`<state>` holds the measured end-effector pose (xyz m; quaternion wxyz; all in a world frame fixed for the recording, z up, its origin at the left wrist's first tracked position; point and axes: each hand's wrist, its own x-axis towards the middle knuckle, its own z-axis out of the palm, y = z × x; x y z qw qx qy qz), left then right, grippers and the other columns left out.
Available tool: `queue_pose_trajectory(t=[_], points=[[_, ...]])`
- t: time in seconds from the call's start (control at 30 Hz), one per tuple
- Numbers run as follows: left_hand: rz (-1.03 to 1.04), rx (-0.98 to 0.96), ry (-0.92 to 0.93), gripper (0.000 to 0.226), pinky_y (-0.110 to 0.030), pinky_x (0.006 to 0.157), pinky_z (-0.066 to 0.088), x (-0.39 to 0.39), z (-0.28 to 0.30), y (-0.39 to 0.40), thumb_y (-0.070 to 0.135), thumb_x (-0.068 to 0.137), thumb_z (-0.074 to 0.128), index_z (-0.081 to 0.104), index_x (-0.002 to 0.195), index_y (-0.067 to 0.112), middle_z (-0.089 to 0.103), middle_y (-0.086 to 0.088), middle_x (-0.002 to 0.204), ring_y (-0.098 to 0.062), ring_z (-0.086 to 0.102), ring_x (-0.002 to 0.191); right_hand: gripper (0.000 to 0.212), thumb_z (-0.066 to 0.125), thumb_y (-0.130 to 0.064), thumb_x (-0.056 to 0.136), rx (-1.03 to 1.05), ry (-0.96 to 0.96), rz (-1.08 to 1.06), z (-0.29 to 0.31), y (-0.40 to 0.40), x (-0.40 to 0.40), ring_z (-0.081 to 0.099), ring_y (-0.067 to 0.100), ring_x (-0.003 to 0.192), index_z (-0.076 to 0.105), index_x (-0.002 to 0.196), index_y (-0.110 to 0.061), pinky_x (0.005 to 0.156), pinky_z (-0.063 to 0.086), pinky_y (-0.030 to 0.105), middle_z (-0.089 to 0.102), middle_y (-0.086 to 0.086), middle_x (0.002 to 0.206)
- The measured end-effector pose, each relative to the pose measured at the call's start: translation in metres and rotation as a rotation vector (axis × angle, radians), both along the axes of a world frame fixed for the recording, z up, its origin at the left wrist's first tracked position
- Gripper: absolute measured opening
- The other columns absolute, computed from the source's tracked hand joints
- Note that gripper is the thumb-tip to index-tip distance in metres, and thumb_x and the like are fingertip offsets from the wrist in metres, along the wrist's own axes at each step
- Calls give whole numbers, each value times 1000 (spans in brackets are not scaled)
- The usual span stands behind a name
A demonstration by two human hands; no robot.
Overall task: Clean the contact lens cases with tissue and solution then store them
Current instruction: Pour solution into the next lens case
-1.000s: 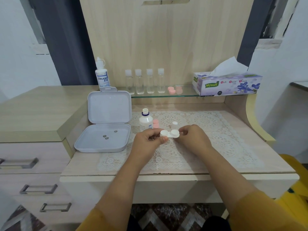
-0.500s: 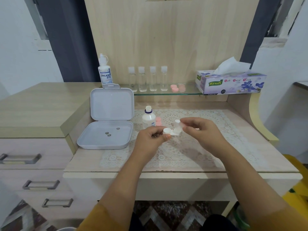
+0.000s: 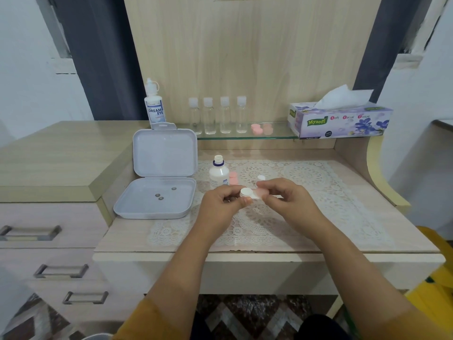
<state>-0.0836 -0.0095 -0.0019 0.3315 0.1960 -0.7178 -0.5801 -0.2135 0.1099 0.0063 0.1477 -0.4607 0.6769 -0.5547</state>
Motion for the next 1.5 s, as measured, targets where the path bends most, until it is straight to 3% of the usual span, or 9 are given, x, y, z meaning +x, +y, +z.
queue_pose_trajectory(t=[0.27, 0.5, 0.7, 0.93, 1.03, 1.2, 1.3, 1.4, 1.5], points=[[-19, -7, 18, 19, -27, 77, 51, 2, 1, 2, 9, 80, 74, 75, 92, 24, 70, -13, 92, -14, 56, 77, 33, 80, -20, 76, -61, -82, -122, -13, -8, 7, 60, 7, 90, 67, 104, -33, 86, 51, 21, 58, 1, 102], [-2, -19, -3, 21, -26, 72, 47, 1, 0, 0, 9, 79, 74, 75, 91, 27, 68, -11, 85, -13, 53, 73, 17, 70, -14, 84, -101, -152, -104, -16, -5, 8, 60, 15, 90, 65, 94, -27, 83, 52, 31, 62, 3, 102], [-1, -20, -2, 20, -23, 72, 46, 1, -1, 0, 10, 80, 74, 75, 94, 24, 67, -5, 84, -11, 52, 73, 31, 64, -7, 88, -100, -200, -54, -17, -5, 7, 63, 17, 91, 61, 113, -26, 81, 54, 38, 63, -3, 105], [-4, -18, 8, 19, -28, 72, 46, 1, -2, 0, 11, 80, 74, 75, 92, 25, 67, -7, 81, -14, 52, 73, 19, 71, -18, 85, -91, -190, -79, -16, -5, 11, 64, 10, 88, 67, 102, -26, 77, 54, 25, 68, -5, 102], [-8, -26, 19, 19, -36, 80, 52, 1, -1, 0, 10, 80, 74, 75, 90, 26, 70, -12, 91, -25, 57, 78, 32, 78, -22, 78, -91, -209, -106, -16, -5, 11, 65, 13, 89, 60, 103, -24, 78, 54, 28, 68, -6, 102], [-10, -15, 7, 20, -16, 65, 43, 1, -1, 0, 8, 80, 73, 75, 91, 25, 65, 5, 74, -9, 50, 69, 41, 70, -14, 86, -174, -258, -52, -12, 0, 12, 66, 11, 101, 54, 120, -29, 86, 52, 31, 71, -9, 111], [-7, -18, 15, 21, -18, 68, 46, 1, -2, 0, 8, 80, 73, 75, 91, 27, 68, -8, 81, -13, 52, 74, 42, 72, -15, 83, -189, -244, -63, -11, 0, 12, 68, 10, 96, 55, 120, -27, 87, 51, 28, 73, -5, 103], [-17, -33, 17, 21, -35, 77, 51, 1, -1, 0, 10, 80, 74, 75, 91, 28, 67, -19, 92, -23, 55, 80, 47, 75, -8, 80, -192, -190, -88, -12, -2, 12, 64, 10, 87, 54, 117, -28, 84, 51, 28, 67, 0, 98], [-13, -26, 4, 20, -28, 71, 48, 1, -2, 0, 9, 80, 74, 75, 91, 27, 65, -16, 85, -21, 53, 76, 53, 75, -15, 81, -196, -215, -59, -13, -1, 10, 63, 10, 95, 51, 125, -30, 88, 51, 30, 66, -2, 107]])
